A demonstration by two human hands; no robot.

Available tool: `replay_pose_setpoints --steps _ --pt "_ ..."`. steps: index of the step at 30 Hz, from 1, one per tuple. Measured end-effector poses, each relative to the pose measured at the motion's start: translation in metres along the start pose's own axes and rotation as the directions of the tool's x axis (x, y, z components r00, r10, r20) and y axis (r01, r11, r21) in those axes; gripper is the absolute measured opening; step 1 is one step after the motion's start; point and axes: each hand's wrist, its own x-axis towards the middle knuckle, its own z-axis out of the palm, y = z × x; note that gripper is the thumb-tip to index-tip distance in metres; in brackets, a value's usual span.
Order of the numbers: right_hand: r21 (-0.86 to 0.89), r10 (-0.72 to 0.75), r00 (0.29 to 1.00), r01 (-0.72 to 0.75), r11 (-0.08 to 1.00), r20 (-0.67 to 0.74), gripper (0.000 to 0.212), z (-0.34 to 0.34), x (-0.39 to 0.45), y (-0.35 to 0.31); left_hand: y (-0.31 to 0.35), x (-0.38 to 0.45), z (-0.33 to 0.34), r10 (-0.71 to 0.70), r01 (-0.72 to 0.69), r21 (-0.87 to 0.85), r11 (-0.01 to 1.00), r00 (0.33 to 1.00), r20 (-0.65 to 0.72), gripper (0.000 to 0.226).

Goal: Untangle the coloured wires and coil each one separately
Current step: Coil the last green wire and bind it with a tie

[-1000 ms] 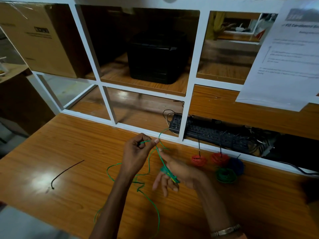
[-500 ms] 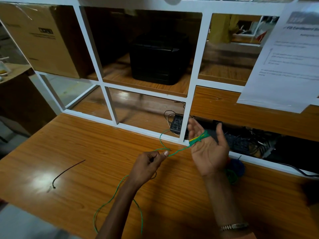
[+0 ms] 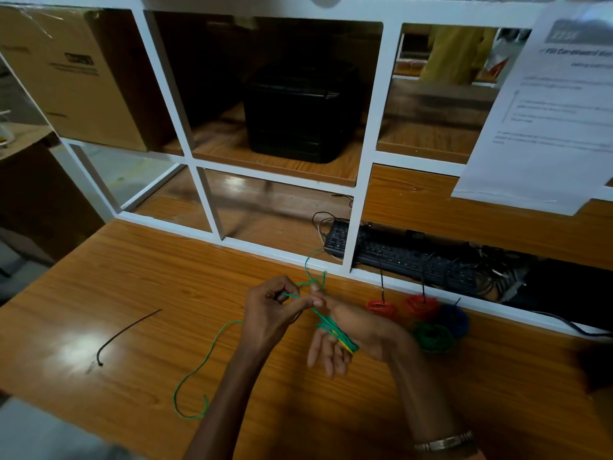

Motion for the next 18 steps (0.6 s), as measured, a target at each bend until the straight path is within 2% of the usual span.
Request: replay_pose_setpoints --steps 1,3,5,6,8,10,12,14,16,17,18 --pt "0.056 -0.041 0.993 0.035 0.998 0.113 0.122 -0.001 -0.001 0.001 -0.003 0.0 -0.003 -0.01 0.01 -0.002 1.0 1.0 -0.024 0.041" --pt "0.231 -0.168 0.932 0.095 0.968 0.32 0.115 -0.004 -0.005 0.006 -0.004 0.0 -0.009 -0.044 0.043 -0.023 0.999 0.996 -0.074 0.04" --pt "0.412 -0.36 0.853 0.193 0.89 0.378 0.108 -0.008 -0.006 0.01 -0.005 0.001 -0.013 -0.055 0.052 -0.025 0.998 0.99 -0.129 0.042" --pt "0.496 -0.46 0.819 0.257 0.829 0.344 0.104 -0.01 -0.004 0.012 -0.007 0.002 -0.015 -0.062 0.059 -0.021 0.998 0.988 -0.144 0.045" --pt "0.713 -0.647 0.734 0.34 0.613 0.206 0.095 -0.014 -0.002 0.014 -0.013 0.003 -0.013 -0.075 0.074 -0.017 0.997 0.99 -0.122 0.049" --pt "0.899 -0.748 0.664 0.331 0.286 -0.007 0.084 -0.015 -0.003 0.012 -0.015 0.002 -0.006 -0.067 0.065 -0.03 0.997 0.996 -0.063 0.05" --pt "0.921 -0.681 0.671 0.39 -0.012 -0.293 0.07 -0.018 -0.002 0.011 -0.015 -0.001 0.0 -0.041 0.04 -0.013 0.999 0.999 -0.027 0.052" --pt "0.869 -0.601 0.639 0.441 -0.226 -0.48 0.065 -0.021 -0.003 0.009 -0.019 -0.005 0.004 -0.017 0.016 0.027 1.0 1.0 0.014 0.058" --pt "0.817 -0.521 0.629 0.457 -0.353 -0.577 0.071 -0.025 -0.001 0.006 -0.02 -0.009 0.007 -0.019 0.014 0.054 0.998 0.996 0.084 0.062" --pt "0.784 -0.468 0.629 0.502 -0.364 -0.62 0.071 -0.026 0.0 0.006 -0.019 -0.01 0.008 -0.028 0.02 0.063 0.998 0.992 0.125 0.063" --pt "0.739 -0.397 0.624 0.595 -0.317 -0.673 0.07 -0.027 0.002 0.005 -0.017 -0.012 0.01 -0.045 0.034 0.067 0.997 0.985 0.167 0.064"
